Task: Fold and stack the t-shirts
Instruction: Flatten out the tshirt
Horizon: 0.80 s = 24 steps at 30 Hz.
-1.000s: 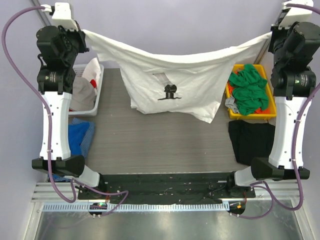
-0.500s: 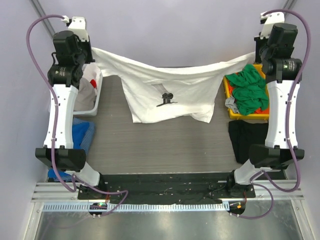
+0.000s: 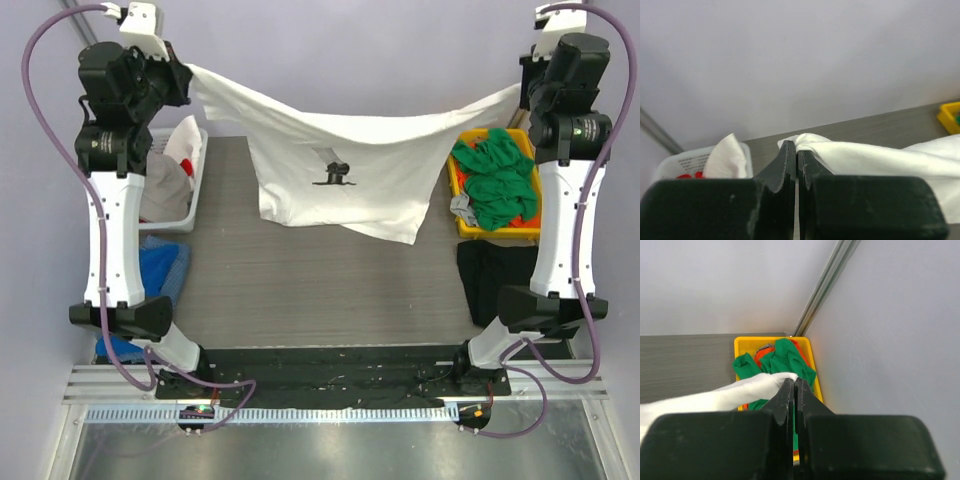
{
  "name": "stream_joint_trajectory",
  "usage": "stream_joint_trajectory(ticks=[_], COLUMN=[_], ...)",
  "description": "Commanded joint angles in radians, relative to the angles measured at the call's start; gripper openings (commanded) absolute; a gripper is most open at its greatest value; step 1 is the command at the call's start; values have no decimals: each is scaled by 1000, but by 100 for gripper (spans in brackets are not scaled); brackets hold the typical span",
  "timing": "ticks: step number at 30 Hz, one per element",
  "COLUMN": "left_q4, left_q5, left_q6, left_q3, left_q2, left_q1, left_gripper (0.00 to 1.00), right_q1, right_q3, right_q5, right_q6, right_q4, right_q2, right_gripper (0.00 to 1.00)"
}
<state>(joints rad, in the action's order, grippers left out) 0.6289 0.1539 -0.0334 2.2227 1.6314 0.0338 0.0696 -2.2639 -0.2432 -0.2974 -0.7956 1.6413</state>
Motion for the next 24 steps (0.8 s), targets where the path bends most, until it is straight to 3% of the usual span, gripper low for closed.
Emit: stream_joint_trajectory(ticks=[1, 4, 15, 24], left_q4=[-69, -69, -64, 20], left_q5=[287, 392, 513, 501], left_q6=[-65, -95, -125, 29], left_q3=[-50, -87, -196, -509], left_q2=[-128, -188, -272, -343], left_q1=[14, 18, 28, 37], left_gripper=[0, 0, 0, 0], right_q1=[9, 9, 13, 13], right_q3=[46, 56, 131, 291], right_q5=[-41, -56, -96, 108], right_q6=[-19, -32, -52, -104], right_q4=[118, 116, 115, -114], right_q2=[-74, -58, -18, -144], right_gripper=[1, 1, 1, 1])
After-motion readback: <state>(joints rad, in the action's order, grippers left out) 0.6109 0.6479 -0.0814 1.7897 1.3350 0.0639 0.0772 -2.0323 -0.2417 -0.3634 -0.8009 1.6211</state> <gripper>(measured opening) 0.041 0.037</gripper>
